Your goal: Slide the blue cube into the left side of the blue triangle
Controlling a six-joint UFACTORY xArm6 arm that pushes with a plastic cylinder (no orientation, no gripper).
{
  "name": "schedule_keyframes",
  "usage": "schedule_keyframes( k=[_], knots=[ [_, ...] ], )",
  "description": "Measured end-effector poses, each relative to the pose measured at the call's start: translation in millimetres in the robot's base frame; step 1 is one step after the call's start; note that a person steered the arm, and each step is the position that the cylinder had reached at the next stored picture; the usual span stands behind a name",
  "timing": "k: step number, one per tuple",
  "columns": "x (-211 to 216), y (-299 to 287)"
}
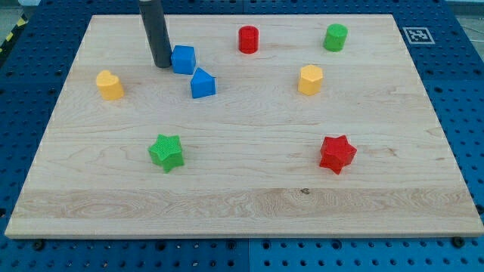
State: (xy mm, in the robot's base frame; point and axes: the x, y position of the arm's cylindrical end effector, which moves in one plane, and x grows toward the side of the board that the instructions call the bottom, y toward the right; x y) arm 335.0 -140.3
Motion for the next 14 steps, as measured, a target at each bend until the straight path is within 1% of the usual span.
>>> schedule_keyframes(
  k=[2,3,4,5,6,7,8,11,12,13,14],
  knots=[
    [27,0],
    [10,0],
    [-26,4],
    [-34,4],
    [-50,33],
    [-30,37],
    [-20,34],
    [-18,21],
    [-9,25],
    [-9,34],
    [13,33]
  ],
)
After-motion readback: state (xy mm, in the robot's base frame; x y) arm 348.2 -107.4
